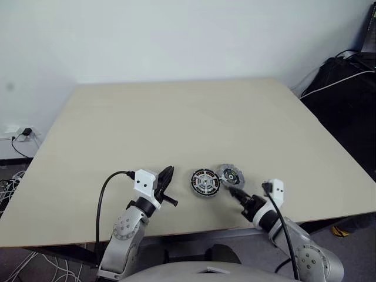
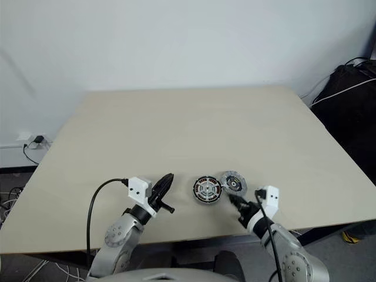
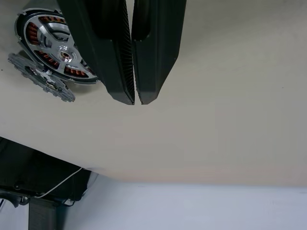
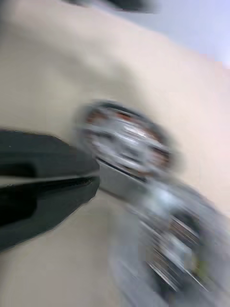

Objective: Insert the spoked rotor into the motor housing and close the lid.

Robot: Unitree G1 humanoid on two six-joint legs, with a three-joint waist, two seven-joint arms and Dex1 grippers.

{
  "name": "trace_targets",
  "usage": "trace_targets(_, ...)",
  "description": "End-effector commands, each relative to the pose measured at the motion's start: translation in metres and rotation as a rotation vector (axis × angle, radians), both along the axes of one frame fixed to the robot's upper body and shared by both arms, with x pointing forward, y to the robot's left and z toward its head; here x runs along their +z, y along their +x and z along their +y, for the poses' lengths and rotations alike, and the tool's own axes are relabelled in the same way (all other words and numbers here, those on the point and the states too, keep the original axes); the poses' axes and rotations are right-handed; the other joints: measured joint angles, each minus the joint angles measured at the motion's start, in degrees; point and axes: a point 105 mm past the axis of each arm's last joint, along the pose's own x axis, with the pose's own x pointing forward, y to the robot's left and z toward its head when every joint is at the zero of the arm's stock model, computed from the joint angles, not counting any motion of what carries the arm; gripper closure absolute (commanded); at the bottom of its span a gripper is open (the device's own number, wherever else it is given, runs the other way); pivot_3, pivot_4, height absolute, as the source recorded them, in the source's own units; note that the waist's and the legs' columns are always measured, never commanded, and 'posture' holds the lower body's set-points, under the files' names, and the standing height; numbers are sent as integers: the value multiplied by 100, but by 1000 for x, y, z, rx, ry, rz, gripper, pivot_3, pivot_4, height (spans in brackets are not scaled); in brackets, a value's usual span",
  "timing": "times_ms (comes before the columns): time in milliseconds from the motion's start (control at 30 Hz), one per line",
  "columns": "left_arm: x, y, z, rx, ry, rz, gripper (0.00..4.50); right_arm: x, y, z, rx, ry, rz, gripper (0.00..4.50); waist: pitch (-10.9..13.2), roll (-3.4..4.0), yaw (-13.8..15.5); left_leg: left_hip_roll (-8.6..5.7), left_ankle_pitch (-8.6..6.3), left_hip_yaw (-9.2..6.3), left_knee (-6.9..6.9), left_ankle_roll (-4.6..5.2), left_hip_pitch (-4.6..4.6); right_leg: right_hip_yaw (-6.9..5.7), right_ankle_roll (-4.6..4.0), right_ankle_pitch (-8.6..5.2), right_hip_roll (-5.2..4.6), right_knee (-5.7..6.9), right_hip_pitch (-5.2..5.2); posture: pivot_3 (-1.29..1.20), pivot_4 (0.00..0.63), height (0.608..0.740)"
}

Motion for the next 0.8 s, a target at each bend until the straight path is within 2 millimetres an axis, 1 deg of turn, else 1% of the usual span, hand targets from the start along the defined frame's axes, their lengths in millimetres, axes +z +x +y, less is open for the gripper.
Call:
trace_targets(33,8,3,-2,-7,-17,-31,4331,-1,5,-8,-108,46,24,2917,-1,2,1,1,0,0,-1,1,-1,0,-1,-1,0,0,-1,0,0,740)
trace_targets(100,8,3,-2,-4,-17,-29,4331,-7,5,-6,-154,119,73,2235,-3,6,-1,-1,7,0,-4,13,-5,3,-14,3,-2,0,-7,0,0,740)
trace_targets(133,8,3,-1,-3,-16,-28,4331,-9,6,-5,-167,144,90,1887,-3,7,-1,-1,6,0,-6,13,-5,4,-35,14,-1,0,-9,0,0,740)
trace_targets(200,7,3,-1,-1,-16,-26,4331,-10,6,-3,-180,182,108,1276,-4,9,-4,-2,4,1,-6,14,-8,6,-40,15,-2,0,-12,0,0,740)
trace_targets(300,7,2,1,6,-17,-22,4331,-3,8,4,-164,253,103,290,-4,8,-18,-2,4,2,-5,16,-8,8,-40,15,-2,-1,-12,0,0,740)
trace_targets(333,6,2,1,7,-16,-21,4331,-1,9,5,-160,273,103,31,-4,8,-24,-2,4,3,-5,16,-8,9,-40,15,-2,-1,-12,0,0,740)
trace_targets(533,5,0,2,12,-20,-13,4331,12,6,5,-128,355,69,31,-2,13,-38,0,4,3,-5,16,-7,8,-33,11,0,0,-12,0,0,740)
trace_targets(667,4,-1,1,8,-22,-10,4331,8,5,2,-151,357,89,31,-2,13,-37,-1,4,3,-5,17,-7,8,-33,11,0,-1,-12,0,0,740)
trace_targets(800,5,0,1,5,-21,-12,4331,5,4,3,-164,366,105,31,-2,14,-37,0,4,4,-5,17,-7,8,-17,1,0,0,-12,0,0,740)
